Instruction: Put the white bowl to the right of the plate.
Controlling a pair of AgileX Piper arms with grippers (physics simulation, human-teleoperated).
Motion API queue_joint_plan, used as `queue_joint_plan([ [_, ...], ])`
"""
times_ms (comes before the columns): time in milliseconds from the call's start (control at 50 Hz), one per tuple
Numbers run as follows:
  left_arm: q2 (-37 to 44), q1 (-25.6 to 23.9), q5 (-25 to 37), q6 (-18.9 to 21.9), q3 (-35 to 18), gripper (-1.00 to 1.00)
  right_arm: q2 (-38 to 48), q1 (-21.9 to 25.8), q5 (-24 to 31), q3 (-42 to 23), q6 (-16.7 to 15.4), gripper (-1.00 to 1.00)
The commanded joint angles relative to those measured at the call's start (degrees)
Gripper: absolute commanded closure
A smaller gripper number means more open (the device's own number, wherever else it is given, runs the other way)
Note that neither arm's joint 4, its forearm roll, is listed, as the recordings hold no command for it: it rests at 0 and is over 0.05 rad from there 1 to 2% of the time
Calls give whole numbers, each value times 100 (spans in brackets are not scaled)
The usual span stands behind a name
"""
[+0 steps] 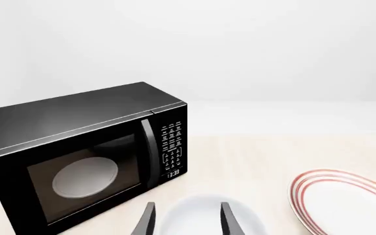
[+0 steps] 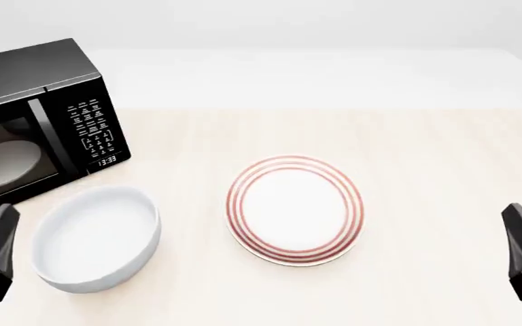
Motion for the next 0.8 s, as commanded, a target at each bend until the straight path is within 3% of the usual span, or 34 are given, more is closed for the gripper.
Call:
queue_joint_plan([
  [20, 26, 0, -7, 0, -15, -100, 202, -31, -128, 4, -29, -100],
  [280, 26, 0, -7, 0, -15, -100, 182, 30, -130, -35, -131, -100],
  [320, 26, 0, -7, 0, -15, -100, 537, 102, -350, -38, -486, -100],
  [360, 26, 0, -7, 0, -15, -100, 42, 120, 46, -181, -180, -100],
  [400, 26, 0, -7, 0, -15, -100, 631, 49, -355, -165, -554, -100],
  [480, 26, 0, -7, 0, -15, -100, 1091, 138, -582, -460, -403, -100],
  [660, 26, 0, -7, 0, -15, -100, 2806, 670, -1267, -1362, -662, -100],
  [800, 26, 0, -7, 0, -15, -100, 3760, 1097, -1404, -1974, -780, -100],
])
